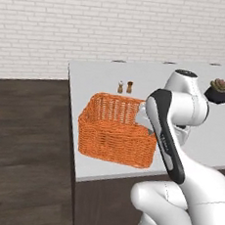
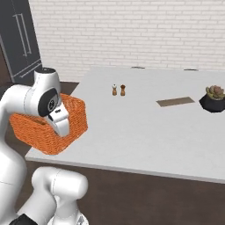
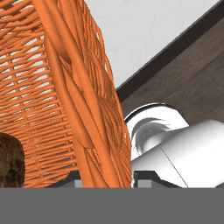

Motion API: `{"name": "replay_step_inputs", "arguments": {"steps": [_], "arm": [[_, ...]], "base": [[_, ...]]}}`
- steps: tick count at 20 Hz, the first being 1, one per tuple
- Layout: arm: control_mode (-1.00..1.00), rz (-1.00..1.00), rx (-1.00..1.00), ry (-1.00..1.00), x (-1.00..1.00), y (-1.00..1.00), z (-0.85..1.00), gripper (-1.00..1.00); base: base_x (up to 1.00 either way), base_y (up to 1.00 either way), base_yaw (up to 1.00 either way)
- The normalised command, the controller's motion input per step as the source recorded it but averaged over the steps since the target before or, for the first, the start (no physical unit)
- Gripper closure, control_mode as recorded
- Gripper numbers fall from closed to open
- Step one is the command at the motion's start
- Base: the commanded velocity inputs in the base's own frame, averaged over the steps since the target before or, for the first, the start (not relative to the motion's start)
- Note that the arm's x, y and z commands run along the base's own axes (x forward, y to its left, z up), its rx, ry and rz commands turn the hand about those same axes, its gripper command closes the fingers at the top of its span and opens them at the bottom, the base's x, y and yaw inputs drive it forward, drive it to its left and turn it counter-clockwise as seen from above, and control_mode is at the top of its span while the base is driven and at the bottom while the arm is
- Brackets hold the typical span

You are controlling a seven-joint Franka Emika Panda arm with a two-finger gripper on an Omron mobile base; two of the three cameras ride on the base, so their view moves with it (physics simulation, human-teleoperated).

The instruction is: Open the cabinet, pick up the bread from the cabinet and place it in the basket. Then move the basket to the dining counter.

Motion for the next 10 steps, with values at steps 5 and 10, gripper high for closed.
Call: {"name": "replay_step_inputs", "arguments": {"steps": [5, 10], "arm": [[-1.00, 0.00, 0.00, 0.00, 0.52, 0.01, 0.00, 1.00], [-1.00, 0.00, 0.00, 0.00, 0.66, -0.03, -0.02, 1.00]], "base": [[0.00, 0.00, 0.00], [0.00, 0.00, 0.00]]}}
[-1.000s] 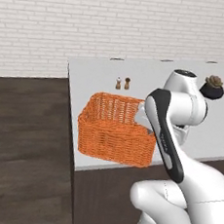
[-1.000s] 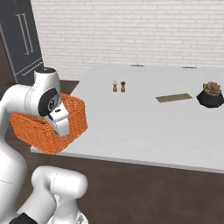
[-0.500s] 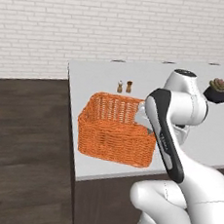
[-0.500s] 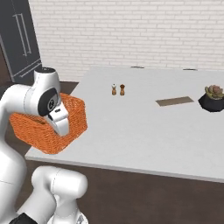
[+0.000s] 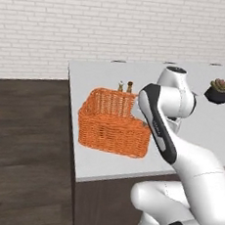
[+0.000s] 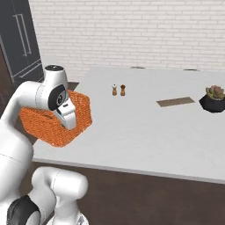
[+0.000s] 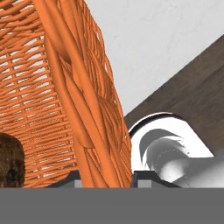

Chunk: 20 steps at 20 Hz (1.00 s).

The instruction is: Open the cabinet, pick up the bread from the cabinet and place it in the basket. Then move the basket to the dining counter.

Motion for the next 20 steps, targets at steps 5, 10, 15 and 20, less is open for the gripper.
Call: {"name": "replay_step_inputs", "arguments": {"steps": [5, 10, 15, 20], "arm": [[-1.00, 0.00, 0.00, 0.00, 0.79, -0.13, -0.20, 1.00], [-1.00, 0.00, -0.04, 0.00, 0.85, -0.19, -0.53, 1.00], [-1.00, 0.00, -0.05, 0.00, 0.75, -0.21, -0.53, 1.00], [-1.00, 0.00, -0.02, 0.00, 0.56, -0.26, -0.42, 1.00]], "base": [[0.00, 0.00, 0.00], [0.00, 0.00, 0.00], [0.00, 0.00, 0.00], [0.00, 0.00, 0.00]]}}
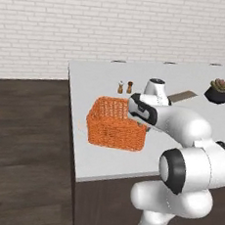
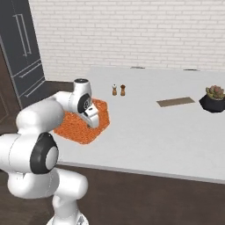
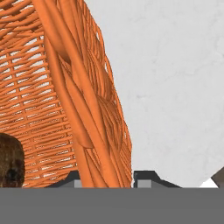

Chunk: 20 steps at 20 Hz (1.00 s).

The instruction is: Open the cabinet, pick up the bread from the cabinet and place it in the basket. Then move the basket to the dining counter.

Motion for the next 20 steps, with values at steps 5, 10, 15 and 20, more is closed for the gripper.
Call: {"name": "replay_step_inputs", "arguments": {"steps": [5, 10, 15, 20], "arm": [[-1.00, 0.00, 0.00, 0.00, 0.46, -0.36, -0.30, 1.00], [-1.00, 0.00, 0.00, 0.00, 0.54, -0.44, -0.22, 1.00], [-1.00, 0.00, 0.00, 0.00, 0.13, -0.08, -0.12, -1.00], [-1.00, 0.00, 0.00, 0.01, 0.05, 0.00, -0.02, -1.00]], "base": [[0.00, 0.00, 0.00], [0.00, 0.00, 0.00], [0.00, 0.00, 0.00], [0.00, 0.00, 0.00]]}}
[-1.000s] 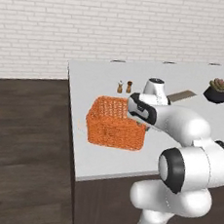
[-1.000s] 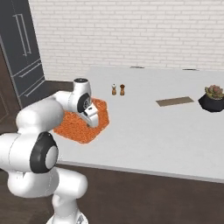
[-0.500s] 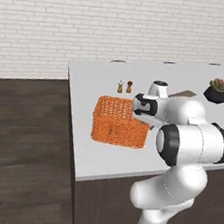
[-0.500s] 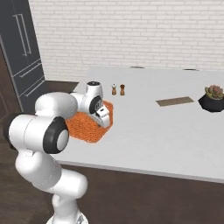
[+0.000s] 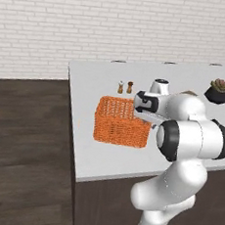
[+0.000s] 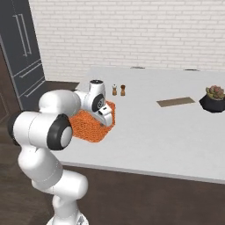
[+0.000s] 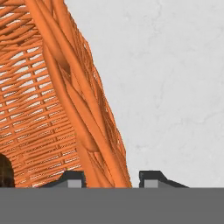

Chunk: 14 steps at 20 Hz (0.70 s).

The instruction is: Open the cabinet, pick up the bread from the cabinet and place it in the basket. Then move the basket to the dining counter.

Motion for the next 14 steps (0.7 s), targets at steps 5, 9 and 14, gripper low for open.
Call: {"name": "replay_step_inputs", "arguments": {"steps": [5, 9, 14], "arm": [[-1.00, 0.00, 0.03, 0.01, 0.12, -0.08, -0.01, -1.00], [-1.00, 0.00, 0.00, 0.00, 0.00, 0.00, 0.05, -1.00], [-1.00, 0.00, -0.08, 0.00, -0.19, 0.05, 0.55, -1.00]], "base": [[0.00, 0.00, 0.00], [0.00, 0.00, 0.00], [0.00, 0.00, 0.00]]}}
